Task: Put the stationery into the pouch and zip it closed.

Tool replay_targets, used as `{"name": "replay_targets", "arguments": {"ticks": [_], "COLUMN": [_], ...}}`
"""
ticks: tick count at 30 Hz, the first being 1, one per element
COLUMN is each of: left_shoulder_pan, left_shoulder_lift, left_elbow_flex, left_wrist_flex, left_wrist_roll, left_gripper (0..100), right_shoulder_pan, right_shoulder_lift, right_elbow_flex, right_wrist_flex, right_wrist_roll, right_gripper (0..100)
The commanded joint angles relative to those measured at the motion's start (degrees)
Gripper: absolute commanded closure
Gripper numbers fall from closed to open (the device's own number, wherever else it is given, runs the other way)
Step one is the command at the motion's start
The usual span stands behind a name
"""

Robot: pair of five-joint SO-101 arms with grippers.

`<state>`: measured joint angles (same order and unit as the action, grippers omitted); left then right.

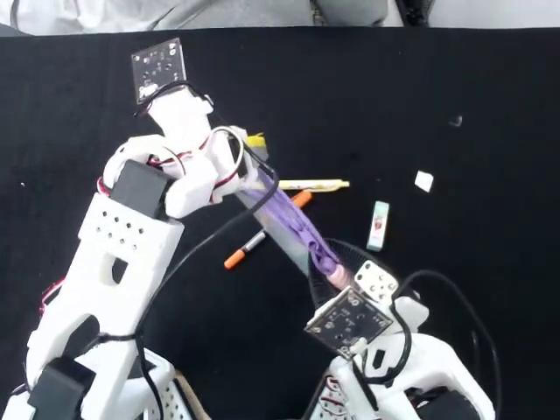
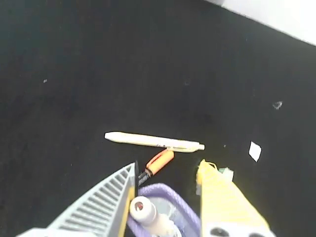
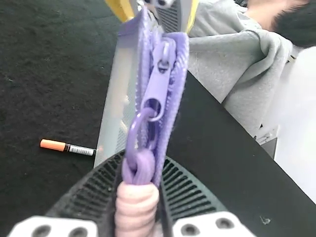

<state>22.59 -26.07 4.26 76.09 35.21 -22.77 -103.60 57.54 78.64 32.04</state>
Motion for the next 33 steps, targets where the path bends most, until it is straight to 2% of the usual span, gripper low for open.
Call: {"name": "replay_targets", "arguments": {"ticks": [1,7,11,16,23,25,28,33], "left_shoulder_pan": [5.14,12.35,15.96,12.26,0.40,1.54,7.25,9.80], "left_shoulder_lift": [-0.26,-0.26,-0.26,-0.26,-4.92,-8.35,-12.31,-14.77], "left_elbow_flex": [-4.70,-5.67,-5.85,-5.85,-11.12,-11.91,-8.75,3.12], "left_wrist_flex": [2.55,2.02,2.11,3.16,7.65,7.65,7.38,-1.85], "left_wrist_roll": [0.70,6.51,6.42,6.42,6.68,6.68,6.42,6.33], "left_gripper": [79,79,79,79,79,79,79,79], "right_shoulder_pan": [-0.88,-0.88,-0.88,-0.88,-0.79,-0.79,-0.70,-0.53], "right_shoulder_lift": [-5.23,-5.23,-5.23,-5.23,-5.23,-5.23,-5.23,-5.23], "right_elbow_flex": [0.84,1.01,1.01,1.01,1.36,1.36,1.98,3.21], "right_wrist_flex": [-0.09,-0.18,-0.18,-0.18,-0.26,-0.62,-1.41,-2.29], "right_wrist_roll": [0.00,0.18,0.35,0.44,0.44,0.35,0.09,0.09], "right_gripper": [98.7,98.7,98.7,98.7,98.7,98.7,98.7,98.7]}}
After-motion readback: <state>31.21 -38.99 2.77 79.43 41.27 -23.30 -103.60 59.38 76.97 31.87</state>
